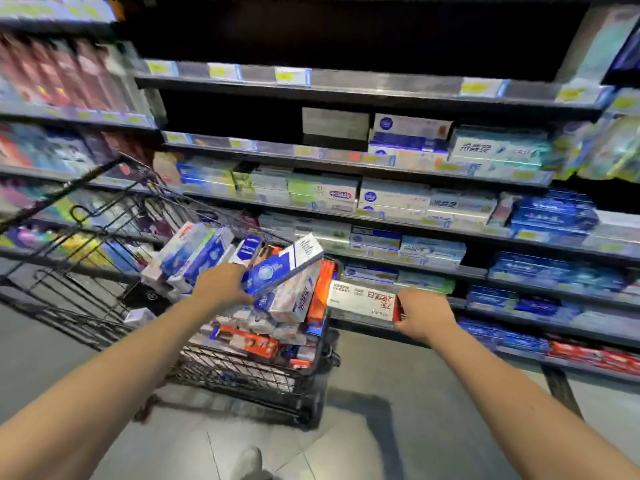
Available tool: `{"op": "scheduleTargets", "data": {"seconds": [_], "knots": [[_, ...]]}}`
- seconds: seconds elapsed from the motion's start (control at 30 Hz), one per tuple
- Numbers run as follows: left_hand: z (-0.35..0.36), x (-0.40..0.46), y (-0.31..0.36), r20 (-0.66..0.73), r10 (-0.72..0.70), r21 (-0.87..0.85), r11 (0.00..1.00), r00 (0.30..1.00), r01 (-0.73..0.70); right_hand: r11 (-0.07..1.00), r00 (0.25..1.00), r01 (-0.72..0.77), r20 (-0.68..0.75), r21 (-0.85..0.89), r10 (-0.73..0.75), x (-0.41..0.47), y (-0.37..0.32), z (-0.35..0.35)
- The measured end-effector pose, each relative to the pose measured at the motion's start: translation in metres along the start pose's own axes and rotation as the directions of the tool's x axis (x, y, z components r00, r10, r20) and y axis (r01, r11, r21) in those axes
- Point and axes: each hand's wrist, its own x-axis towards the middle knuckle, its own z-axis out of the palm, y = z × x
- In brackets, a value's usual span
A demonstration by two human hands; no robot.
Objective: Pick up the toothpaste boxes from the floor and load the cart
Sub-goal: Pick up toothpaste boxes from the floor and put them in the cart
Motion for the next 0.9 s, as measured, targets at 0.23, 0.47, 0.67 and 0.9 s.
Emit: {"op": "scheduleTargets", "data": {"seconds": [0.23, 0.47, 0.67, 0.9], "knots": [[0.052, 0.039, -0.146, 0.173, 0.11, 0.135, 0.982, 0.979, -0.134, 1.0, 0.998, -0.003, 0.063, -0.003, 0.003, 0.062, -0.123, 0.009], [0.118, 0.08, -0.19, 0.366, 0.341, 0.182, 0.886, 0.866, -0.427, 0.987, 0.976, -0.149, 0.167, 0.059, 0.138, 0.067, -0.19, 0.013], [0.176, 0.11, -0.177, 0.512, 0.378, 0.142, 0.848, 0.772, -0.51, 0.968, 0.944, -0.239, 0.253, 0.073, 0.213, 0.064, -0.212, 0.014], [0.211, 0.127, -0.173, 0.551, 0.38, 0.087, 0.859, 0.743, -0.504, 0.959, 0.906, -0.274, 0.356, 0.077, 0.23, 0.079, -0.228, 0.033]]}}
